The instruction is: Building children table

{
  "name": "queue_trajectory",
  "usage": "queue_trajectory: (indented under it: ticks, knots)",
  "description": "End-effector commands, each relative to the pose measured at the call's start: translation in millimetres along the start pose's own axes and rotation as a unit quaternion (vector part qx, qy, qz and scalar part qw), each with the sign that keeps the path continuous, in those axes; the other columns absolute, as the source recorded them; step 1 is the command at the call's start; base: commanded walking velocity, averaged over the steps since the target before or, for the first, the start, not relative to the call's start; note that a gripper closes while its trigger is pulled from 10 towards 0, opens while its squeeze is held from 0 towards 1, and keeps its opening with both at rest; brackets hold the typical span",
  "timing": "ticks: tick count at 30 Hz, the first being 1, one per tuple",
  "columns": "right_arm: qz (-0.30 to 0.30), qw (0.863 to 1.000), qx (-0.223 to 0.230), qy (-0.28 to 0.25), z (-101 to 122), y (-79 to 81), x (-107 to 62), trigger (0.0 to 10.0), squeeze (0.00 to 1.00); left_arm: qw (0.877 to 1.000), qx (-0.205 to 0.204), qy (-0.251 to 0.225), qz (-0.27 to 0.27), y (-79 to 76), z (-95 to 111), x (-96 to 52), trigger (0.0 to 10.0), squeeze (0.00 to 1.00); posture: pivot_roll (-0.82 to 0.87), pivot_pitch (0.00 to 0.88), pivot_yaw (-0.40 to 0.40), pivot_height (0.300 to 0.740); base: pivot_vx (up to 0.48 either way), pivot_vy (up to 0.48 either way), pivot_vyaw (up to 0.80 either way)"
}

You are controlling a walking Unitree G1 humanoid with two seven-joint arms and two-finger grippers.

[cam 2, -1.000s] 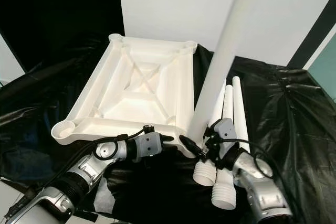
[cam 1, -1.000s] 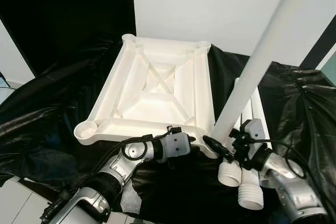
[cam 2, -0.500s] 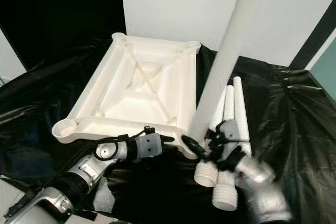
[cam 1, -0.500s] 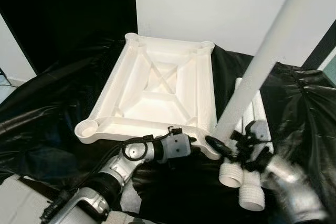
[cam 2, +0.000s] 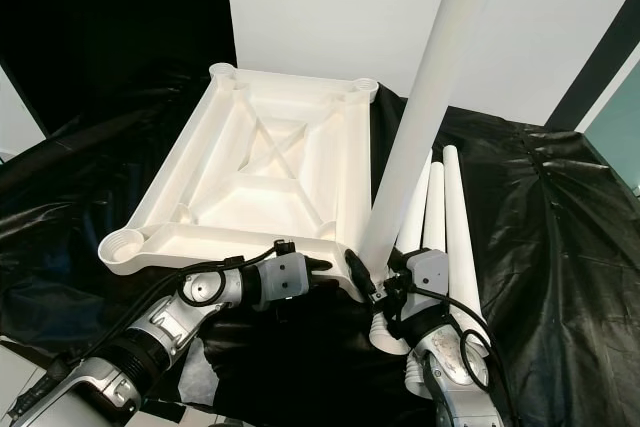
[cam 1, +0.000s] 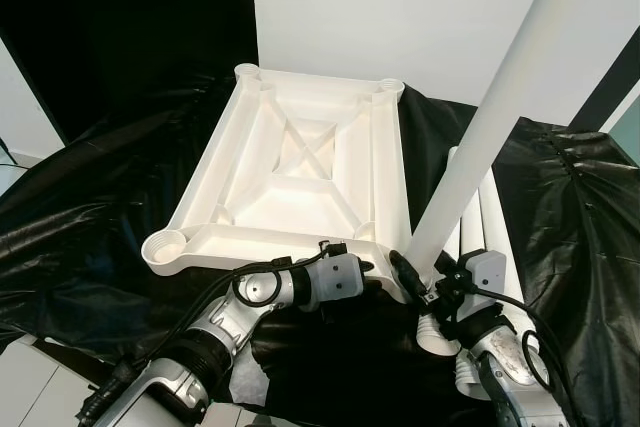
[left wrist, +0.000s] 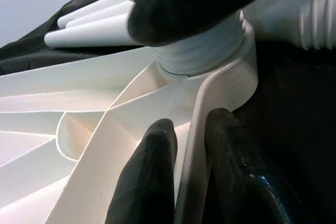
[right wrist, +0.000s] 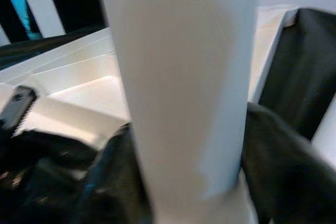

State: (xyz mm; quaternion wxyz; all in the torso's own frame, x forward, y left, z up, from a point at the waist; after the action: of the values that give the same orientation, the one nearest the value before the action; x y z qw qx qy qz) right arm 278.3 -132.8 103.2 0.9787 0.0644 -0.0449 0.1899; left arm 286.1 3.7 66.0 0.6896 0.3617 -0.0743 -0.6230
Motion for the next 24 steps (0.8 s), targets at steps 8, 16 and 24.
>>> queue_trajectory:
  ticks: [8, 16, 24]
  knots:
    - [0.072, 0.996, -0.02, 0.041, 4, -23.3, 2.8, 10.0, 0.0, 0.993, -0.024, 0.029, -0.11, -49.3, -18, 0.0, 10.0, 0.0, 0.24, 0.0, -0.093, 0.74, 0.0, 0.0, 0.0]
    - [0.183, 0.977, -0.016, 0.109, 2, -23.4, 0.9, 1.5, 0.0, 0.994, -0.026, 0.033, -0.104, -49.9, -19, -0.1, 10.0, 0.0, 0.26, 0.0, -0.108, 0.74, 0.0, 0.0, 0.0]
    - [0.222, 0.966, 0.0, 0.133, -6, -19.1, -6.2, 0.0, 0.0, 0.994, -0.026, 0.035, -0.101, -48.6, -21, -1.3, 10.0, 0.0, 0.26, 0.0, -0.106, 0.74, 0.0, 0.0, 0.0]
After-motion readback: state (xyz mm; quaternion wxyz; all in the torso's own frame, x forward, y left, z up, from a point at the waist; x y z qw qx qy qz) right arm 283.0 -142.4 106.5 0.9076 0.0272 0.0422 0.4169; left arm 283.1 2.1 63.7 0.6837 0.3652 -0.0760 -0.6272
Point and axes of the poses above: a point about 5 cm out from each wrist's last joint towards the gripper, its own x axis pointing out of the wrist towards the gripper, its own z axis along the axis of the wrist's last joint, y = z × x, the point moved 5 cm from there along x, pointing out of the wrist towards the gripper, and after that the axes turned 10 degrees about x, right-handed, at the moved point
